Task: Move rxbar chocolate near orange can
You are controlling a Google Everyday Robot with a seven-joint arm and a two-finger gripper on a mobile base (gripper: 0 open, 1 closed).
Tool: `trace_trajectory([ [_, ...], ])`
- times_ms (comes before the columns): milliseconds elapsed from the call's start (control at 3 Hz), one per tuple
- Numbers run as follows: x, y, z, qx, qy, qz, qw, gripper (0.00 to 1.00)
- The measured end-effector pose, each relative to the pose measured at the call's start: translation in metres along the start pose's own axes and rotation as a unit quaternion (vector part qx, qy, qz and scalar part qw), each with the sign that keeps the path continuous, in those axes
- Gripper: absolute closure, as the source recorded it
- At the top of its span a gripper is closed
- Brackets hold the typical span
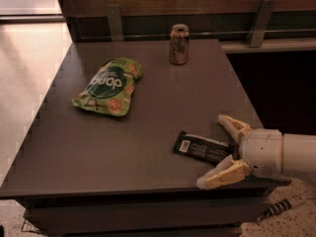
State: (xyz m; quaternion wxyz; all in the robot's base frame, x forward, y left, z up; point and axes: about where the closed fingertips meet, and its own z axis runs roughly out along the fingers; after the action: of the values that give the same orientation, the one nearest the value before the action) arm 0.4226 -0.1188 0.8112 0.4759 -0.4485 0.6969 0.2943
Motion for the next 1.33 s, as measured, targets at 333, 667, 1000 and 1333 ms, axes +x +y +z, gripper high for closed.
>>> trace_trajectory([
  [333,0.0018,-0.0019,0.0011,0.012,-0.008,-0.002,0.9999,0.0],
  [667,0.0048,-0.0043,0.0033,0.02,-0.016,-0.002,0.9997,0.08],
  [1000,0.0031,-0.003,0.0044,0.017,-0.015,-0.003,0.9997,0.3],
  [1333,0.0015,-0.0019,0.0059,0.016,-0.014,-0.005,0.9998,0.6],
])
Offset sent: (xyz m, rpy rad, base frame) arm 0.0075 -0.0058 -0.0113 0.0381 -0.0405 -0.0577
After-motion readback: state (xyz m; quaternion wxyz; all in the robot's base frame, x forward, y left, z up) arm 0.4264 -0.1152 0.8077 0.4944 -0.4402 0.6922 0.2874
